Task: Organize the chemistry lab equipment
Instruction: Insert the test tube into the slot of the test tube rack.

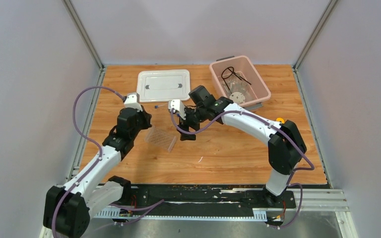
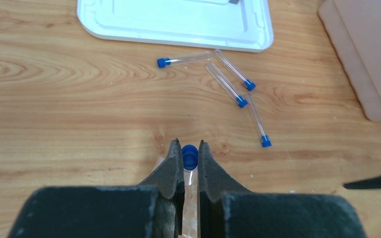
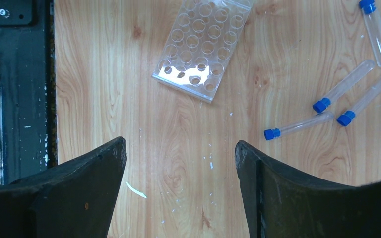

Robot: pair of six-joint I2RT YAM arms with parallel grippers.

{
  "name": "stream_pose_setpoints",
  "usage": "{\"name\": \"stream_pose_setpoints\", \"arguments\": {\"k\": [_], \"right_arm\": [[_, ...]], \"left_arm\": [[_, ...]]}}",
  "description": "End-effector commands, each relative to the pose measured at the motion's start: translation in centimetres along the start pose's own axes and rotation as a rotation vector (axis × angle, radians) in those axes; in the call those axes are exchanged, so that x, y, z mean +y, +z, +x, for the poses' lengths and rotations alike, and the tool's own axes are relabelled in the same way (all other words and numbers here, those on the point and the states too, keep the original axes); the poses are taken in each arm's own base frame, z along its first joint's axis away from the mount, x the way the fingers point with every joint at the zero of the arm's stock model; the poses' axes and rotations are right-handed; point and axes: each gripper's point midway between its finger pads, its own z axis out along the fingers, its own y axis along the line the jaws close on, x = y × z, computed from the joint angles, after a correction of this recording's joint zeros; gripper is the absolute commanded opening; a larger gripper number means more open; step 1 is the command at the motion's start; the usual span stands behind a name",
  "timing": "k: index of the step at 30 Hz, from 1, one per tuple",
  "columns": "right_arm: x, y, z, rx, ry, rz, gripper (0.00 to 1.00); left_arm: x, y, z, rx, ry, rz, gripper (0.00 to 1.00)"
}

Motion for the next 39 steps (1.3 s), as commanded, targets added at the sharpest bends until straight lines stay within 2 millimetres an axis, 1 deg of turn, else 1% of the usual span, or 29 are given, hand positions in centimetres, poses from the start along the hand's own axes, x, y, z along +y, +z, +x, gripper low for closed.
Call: {"name": "stream_pose_setpoints", "arguments": {"k": [1, 5, 14, 33, 39], "right_arm": [[0.6, -1.8, -2.5, -0.082, -0.065, -0.031, 0.80], [0.7, -1.8, -2.5, -0.083, -0.062, -0.036, 0.80], [0.7, -1.6, -2.2, -0.076, -0.056, -0.046, 0.80], [0.7, -1.3, -1.8, -0.062, -0.050, -0.054, 0.80], [0.7, -1.3, -1.8, -0.061, -0.051, -0.056, 0.80]], "left_arm": [[0.8, 1.7, -1.4, -0.108, 0.064, -0.052, 0.00], [0.7, 2.6, -0.6, -0.099, 0.112, -0.062, 0.00], [1.0, 3.2, 0.6, -0.077, 0.141, -0.068, 0.00], [0.9, 3.6, 2.9, -0.015, 0.144, -0.038, 0.00], [0.8, 3.7, 3.3, -0.001, 0.150, -0.026, 0.00]]}}
